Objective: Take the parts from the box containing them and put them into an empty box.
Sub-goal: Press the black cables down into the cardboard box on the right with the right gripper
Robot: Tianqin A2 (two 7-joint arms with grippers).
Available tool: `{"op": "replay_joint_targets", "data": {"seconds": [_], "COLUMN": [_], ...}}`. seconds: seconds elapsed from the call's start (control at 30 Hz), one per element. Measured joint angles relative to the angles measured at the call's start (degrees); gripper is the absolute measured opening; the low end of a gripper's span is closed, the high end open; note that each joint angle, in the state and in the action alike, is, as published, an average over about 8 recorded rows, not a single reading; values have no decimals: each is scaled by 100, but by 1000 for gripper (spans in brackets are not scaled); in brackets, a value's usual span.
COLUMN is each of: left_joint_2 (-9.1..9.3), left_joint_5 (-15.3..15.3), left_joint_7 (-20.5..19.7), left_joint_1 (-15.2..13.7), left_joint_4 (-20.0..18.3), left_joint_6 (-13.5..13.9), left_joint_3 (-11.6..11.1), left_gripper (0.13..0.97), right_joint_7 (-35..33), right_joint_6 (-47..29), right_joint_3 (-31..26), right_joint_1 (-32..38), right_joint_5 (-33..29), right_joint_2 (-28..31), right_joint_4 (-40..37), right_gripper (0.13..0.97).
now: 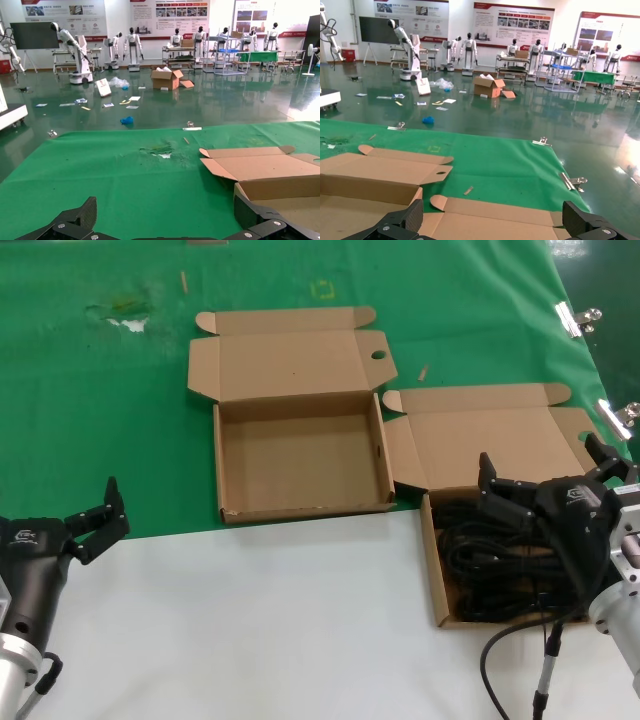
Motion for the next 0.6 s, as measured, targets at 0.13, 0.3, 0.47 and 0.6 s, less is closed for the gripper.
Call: {"op": "replay_joint_targets", "data": {"seconds": [0.13,0.3,0.47,0.6], "left_joint_2": [0,0,0,0], "left_joint_5": [0,0,0,0], "left_joint_7": [0,0,0,0], "left_joint_1": [0,0,0,0], "left_joint_4": [0,0,0,0], "left_joint_6": [0,0,0,0], "left_joint_3": [0,0,0,0], "left_gripper": [966,966,966,966], "right_joint_7": [0,0,0,0], "right_joint_6": [0,0,0,0], "right_joint_3": [0,0,0,0], "right_joint_1": [0,0,0,0], "right_joint_5": [0,0,0,0], "right_joint_2": [0,0,0,0], "right_joint_4": [0,0,0,0], "right_gripper": [966,966,966,966]}}
